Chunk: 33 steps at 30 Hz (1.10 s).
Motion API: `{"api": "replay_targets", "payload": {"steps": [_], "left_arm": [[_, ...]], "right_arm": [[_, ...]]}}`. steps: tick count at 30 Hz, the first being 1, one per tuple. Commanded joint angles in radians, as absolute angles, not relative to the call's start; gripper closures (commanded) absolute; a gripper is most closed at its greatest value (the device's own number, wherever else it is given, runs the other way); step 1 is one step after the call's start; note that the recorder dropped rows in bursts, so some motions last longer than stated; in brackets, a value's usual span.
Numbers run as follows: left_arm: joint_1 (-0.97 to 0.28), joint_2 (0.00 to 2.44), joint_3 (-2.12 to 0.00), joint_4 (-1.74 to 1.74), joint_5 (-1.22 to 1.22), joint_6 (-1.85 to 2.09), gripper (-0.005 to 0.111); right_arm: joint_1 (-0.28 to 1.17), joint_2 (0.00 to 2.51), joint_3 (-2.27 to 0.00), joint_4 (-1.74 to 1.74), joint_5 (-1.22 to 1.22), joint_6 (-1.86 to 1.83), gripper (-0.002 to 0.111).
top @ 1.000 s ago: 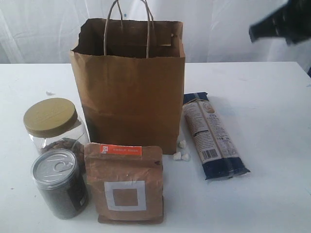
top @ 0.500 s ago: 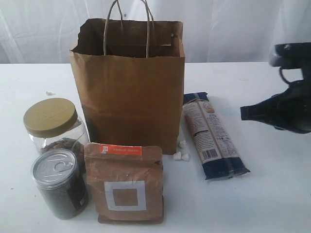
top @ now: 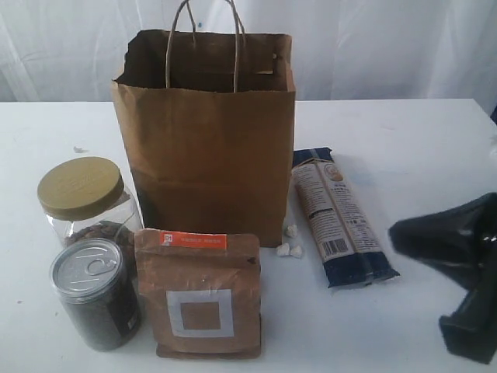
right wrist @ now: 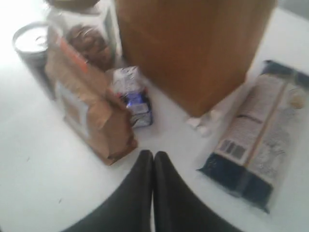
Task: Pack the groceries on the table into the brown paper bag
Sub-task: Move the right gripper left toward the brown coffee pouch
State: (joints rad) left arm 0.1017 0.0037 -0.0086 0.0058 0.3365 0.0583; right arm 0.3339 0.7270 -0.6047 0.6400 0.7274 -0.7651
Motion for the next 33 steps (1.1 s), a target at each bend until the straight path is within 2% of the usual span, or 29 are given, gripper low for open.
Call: {"api": "replay_targets", "payload": {"steps": [1,6,9,13,16,18,20,27,33], "left_arm": [[0.092,0.000,0.000,0.000,0.342,0.052,0.107],[0.092,0.000,0.000,0.000,0.342,0.052,0.107],[0.092,0.000,0.000,0.000,0.342,0.052,0.107],[0.092,0.000,0.000,0.000,0.342,0.052,0.107],[0.092,0.000,0.000,0.000,0.342,0.052,0.107],[0.092,0.000,0.000,0.000,0.342,0.052,0.107],[0.092,0.000,0.000,0.000,0.342,0.052,0.107],[0.092,0.000,0.000,0.000,0.342,0.052,0.107],[0.092,0.000,0.000,0.000,0.342,0.052,0.107]], "right_arm": [[0.396,0.945,-0.702,0.699,0.874,-0.872,0.108],[0.596,1.188,-0.935,0.648,0.869,-0.914,0.108],[0.628,1.230,-0.978,0.628,0.794,-0.987,0.106],[0.632,1.257,-0.981,0.628,0.747,-1.115,0.083],[0.632,1.280,-0.981,0.628,0.755,-1.183,0.057],[0.632,1.298,-0.981,0.630,0.754,-1.185,0.044],[0.632,1.325,-0.979,0.631,0.742,-1.185,0.035],[0.640,1.424,-0.977,0.639,0.677,-1.198,0.033],[0.712,1.504,-0.977,0.656,0.630,-1.235,0.033]]}}
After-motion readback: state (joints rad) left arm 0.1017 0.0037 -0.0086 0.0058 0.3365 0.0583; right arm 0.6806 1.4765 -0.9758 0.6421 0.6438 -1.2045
